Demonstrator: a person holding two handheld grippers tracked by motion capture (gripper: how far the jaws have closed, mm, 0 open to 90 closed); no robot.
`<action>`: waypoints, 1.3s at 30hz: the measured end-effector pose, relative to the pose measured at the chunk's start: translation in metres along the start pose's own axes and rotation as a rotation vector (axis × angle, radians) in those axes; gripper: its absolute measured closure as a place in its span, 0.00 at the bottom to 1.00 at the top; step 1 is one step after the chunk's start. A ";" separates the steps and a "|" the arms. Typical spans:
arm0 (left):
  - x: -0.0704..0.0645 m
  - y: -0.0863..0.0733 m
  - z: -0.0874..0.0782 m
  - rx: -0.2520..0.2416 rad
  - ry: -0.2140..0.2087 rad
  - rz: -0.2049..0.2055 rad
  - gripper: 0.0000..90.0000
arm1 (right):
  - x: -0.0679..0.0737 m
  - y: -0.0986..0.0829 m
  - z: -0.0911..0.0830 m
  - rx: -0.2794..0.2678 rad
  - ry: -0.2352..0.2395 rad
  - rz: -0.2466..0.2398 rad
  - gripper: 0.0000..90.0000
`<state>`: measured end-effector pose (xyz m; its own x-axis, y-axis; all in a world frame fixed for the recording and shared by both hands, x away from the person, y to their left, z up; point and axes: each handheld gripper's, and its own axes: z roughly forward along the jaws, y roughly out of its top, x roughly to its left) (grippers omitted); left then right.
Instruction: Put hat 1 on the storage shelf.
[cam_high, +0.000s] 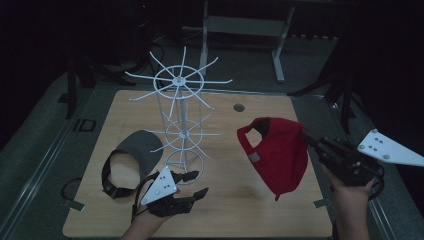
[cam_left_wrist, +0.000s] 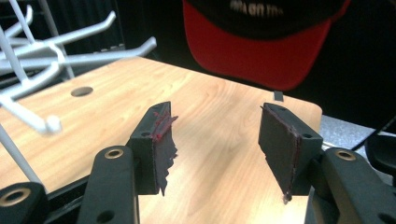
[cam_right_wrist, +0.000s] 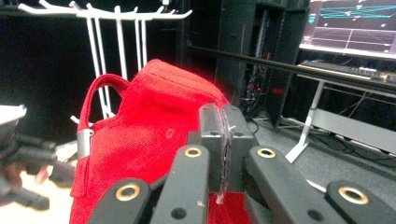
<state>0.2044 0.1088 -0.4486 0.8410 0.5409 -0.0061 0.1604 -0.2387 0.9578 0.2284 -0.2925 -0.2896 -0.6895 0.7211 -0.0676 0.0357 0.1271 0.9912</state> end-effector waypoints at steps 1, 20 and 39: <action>0.000 -0.002 0.000 -0.001 -0.003 -0.001 0.50 | -0.002 0.003 0.001 -0.007 0.001 0.000 0.99; 0.011 -0.054 -0.008 0.009 0.040 -0.063 0.50 | -0.011 0.064 0.033 -0.093 -0.019 -0.026 0.99; 0.015 -0.062 -0.007 0.013 0.056 -0.085 0.50 | -0.018 0.066 0.075 -0.026 -0.016 -0.013 0.99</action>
<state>0.2035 0.1375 -0.5062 0.7940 0.6037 -0.0709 0.2373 -0.2005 0.9505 0.2971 -0.2464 -0.2311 -0.6784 0.7300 -0.0825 0.0074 0.1190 0.9929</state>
